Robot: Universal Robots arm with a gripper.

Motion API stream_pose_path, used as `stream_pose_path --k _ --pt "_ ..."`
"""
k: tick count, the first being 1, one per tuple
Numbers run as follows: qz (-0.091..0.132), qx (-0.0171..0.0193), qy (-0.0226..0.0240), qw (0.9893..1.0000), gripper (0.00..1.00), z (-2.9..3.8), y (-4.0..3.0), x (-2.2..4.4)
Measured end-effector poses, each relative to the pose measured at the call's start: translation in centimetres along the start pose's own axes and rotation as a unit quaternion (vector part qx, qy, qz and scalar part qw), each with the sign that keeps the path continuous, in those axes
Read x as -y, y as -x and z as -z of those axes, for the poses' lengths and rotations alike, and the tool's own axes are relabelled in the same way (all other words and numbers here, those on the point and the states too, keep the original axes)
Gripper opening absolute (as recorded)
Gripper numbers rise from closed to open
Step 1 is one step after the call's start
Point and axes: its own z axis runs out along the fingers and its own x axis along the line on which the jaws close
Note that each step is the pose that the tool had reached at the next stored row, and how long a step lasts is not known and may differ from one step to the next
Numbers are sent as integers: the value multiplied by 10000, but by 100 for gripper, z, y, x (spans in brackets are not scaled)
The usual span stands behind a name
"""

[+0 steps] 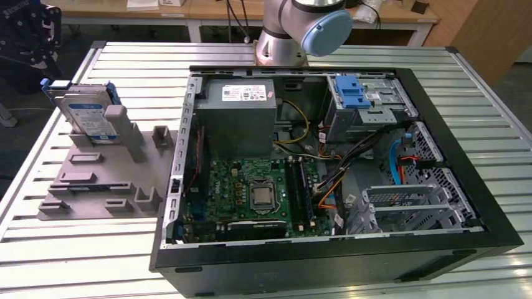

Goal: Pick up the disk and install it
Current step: 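Pick up the disk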

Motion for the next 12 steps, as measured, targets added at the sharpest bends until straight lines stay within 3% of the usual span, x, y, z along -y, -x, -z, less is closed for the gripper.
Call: stream_pose_path --k 4,8,10,12 --pt "360 -6 0 9994 12 -5 0 0" --pt "719 -12 1 9974 12 -9 0 0" --pt "818 -12 0 9966 12 -11 0 -1" --pt "826 -12 0 9966 12 -11 -1 -2"
